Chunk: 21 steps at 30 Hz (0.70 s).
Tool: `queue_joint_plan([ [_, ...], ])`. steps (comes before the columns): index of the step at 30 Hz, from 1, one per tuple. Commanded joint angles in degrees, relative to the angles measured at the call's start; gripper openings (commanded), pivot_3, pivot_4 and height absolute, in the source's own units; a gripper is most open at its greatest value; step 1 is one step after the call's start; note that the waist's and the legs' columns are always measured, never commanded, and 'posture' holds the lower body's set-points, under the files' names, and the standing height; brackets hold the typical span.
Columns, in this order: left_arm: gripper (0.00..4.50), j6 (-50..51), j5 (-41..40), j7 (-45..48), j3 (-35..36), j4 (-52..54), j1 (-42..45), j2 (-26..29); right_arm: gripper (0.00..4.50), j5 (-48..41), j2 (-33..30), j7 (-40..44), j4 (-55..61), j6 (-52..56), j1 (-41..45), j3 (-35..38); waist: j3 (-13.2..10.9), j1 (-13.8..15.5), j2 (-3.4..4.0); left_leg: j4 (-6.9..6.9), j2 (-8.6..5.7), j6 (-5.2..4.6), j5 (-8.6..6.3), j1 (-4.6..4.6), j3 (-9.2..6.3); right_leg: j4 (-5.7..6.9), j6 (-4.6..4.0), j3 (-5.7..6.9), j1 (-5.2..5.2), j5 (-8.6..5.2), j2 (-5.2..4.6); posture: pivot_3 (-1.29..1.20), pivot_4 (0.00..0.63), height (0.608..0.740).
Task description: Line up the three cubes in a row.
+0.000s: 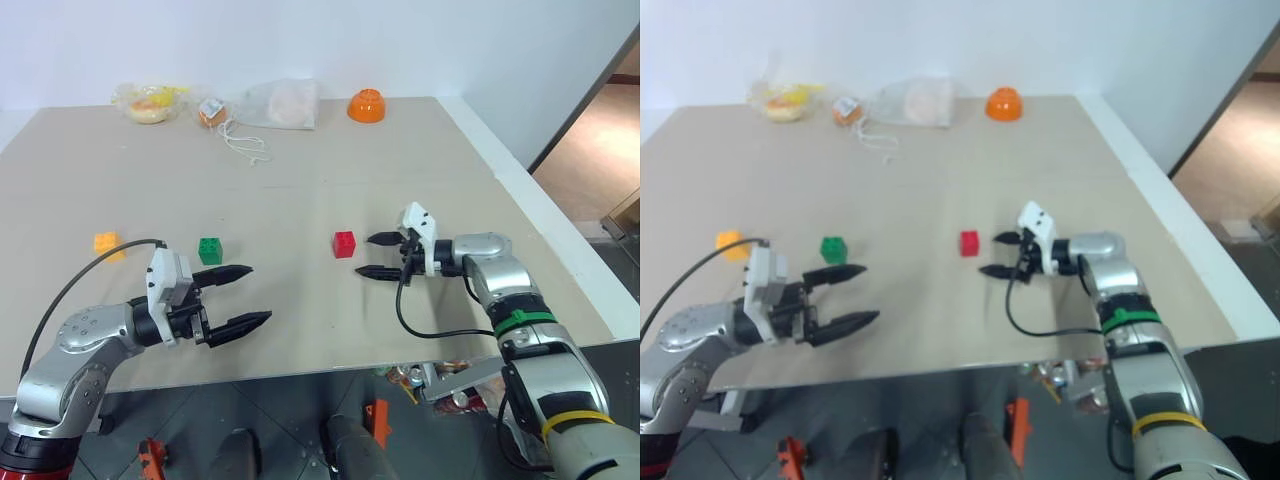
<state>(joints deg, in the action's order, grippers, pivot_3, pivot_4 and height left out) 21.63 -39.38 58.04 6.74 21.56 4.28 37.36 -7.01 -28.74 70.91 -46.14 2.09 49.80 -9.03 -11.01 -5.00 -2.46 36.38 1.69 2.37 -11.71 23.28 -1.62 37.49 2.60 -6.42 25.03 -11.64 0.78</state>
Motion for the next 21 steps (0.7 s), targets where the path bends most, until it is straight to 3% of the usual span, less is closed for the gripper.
queue_joint_plan([
  [1,4.50,-1.18,-0.37,1.46,0.31,2.44,-0.38,0.49,4.44,1.51,1.18,1.15,-2.69,-3.55,2.47,-0.23,0.00,-0.01,0.00,0.00,0.00,0.00,0.00,0.00,-0.01,0.00,0.00,0.00,0.00,0.00,0.00,0.00,0.150,0.740],
  [7,4.50,-0.46,0.41,0.56,-0.60,4.27,-0.84,0.44,4.44,2.83,3.26,0.40,-8.72,-7.49,5.61,0.83,0.00,-0.38,0.00,0.06,-0.01,0.01,0.01,-0.01,-0.01,0.00,0.00,0.00,-0.04,0.04,-0.01,0.00,0.150,0.740],
  [21,4.50,0.70,-1.45,-1.86,1.70,6.67,-2.47,0.59,4.44,1.99,5.65,-0.65,-8.94,-10.11,7.02,3.76,0.00,-0.68,0.00,0.06,-0.01,0.00,0.02,-0.03,-0.04,0.01,0.01,0.01,-0.05,0.06,0.00,0.00,0.150,0.740],
])
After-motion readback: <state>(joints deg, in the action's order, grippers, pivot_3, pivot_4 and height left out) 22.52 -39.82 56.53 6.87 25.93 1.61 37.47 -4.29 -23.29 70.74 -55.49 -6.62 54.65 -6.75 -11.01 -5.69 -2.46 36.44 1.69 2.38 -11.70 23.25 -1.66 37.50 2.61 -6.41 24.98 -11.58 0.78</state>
